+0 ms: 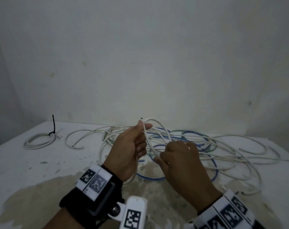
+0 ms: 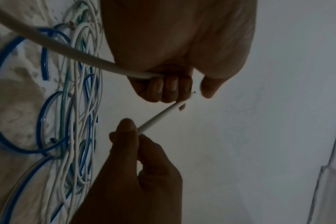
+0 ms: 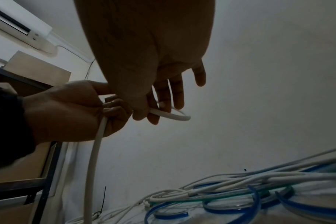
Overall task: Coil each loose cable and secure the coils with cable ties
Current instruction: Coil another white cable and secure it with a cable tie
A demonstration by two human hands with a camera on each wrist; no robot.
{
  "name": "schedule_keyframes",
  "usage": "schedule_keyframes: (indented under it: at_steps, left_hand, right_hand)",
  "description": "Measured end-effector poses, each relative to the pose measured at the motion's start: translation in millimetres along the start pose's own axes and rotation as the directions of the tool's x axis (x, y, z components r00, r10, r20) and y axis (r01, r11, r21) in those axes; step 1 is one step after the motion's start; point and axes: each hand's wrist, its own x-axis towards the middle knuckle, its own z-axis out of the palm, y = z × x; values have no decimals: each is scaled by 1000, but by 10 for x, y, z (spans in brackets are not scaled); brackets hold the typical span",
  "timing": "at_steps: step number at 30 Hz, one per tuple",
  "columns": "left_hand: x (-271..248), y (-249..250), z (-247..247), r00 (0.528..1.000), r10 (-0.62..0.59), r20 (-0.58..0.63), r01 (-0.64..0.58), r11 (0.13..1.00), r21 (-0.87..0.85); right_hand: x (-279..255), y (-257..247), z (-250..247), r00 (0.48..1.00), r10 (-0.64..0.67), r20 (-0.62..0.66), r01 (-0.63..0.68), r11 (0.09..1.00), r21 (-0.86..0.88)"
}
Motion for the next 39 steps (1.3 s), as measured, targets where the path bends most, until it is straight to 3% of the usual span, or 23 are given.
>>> schedule_keyframes:
  at_steps: [6, 10, 11, 13, 14, 15, 16, 18, 23, 27, 30, 32, 37, 39]
  left_hand:
    - [9, 59, -11, 995, 84, -51, -73, 980, 187]
    - [47, 209, -28, 996, 82, 36, -79, 994, -81]
    - [51, 257, -20, 996, 82, 47, -75, 988, -132]
    - [43, 334, 3, 995, 77, 67, -64, 982, -176]
    - [28, 363, 21, 995, 74, 74, -60, 983, -173]
    - [10, 383, 34, 994, 73, 75, -60, 985, -162]
    - [-6, 401, 42, 994, 73, 77, -61, 987, -150]
    - [-38, 452, 41, 994, 64, 94, -51, 989, -137]
    - [-113, 635, -65, 996, 34, 78, -22, 988, -156]
    - [-168, 775, -214, 998, -24, 56, 39, 956, -290]
    - [-243, 865, -320, 995, -62, 74, 81, 952, -296]
    - [-298, 908, -375, 997, -57, 61, 70, 970, -234]
    - [-463, 1014, -466, 995, -77, 61, 82, 993, -81]
    - [-529, 1019, -479, 995, -88, 56, 91, 994, -63]
  right_hand:
    - [23, -15, 16, 998, 21, -64, -14, 994, 109]
    - [-70, -189, 11, 919, 315, -236, -216, 905, 367]
    - [-81, -246, 22, 926, 344, -154, -258, 876, 407]
    - [-90, -367, 53, 940, 256, 226, -341, 746, 572]
    - [-78, -434, 38, 899, 155, 410, -410, 626, 663]
    - [-70, -492, 20, 864, 55, 501, -456, 507, 731]
    - [-62, -532, 2, 852, -19, 523, -472, 405, 783]
    - [-43, -547, -9, 879, -59, 473, -428, 341, 837]
    - [-83, -484, -108, 949, -109, 295, -204, 501, 841]
    - [-184, -578, -152, 951, -211, 227, -62, 589, 806]
    - [-244, -671, -197, 945, -278, 171, 43, 625, 779]
    - [-261, -701, -231, 929, -322, 185, 86, 671, 737]
    - [-291, -586, -262, 905, -287, 313, 40, 791, 610]
    - [-262, -512, -239, 867, -279, 413, 38, 863, 504]
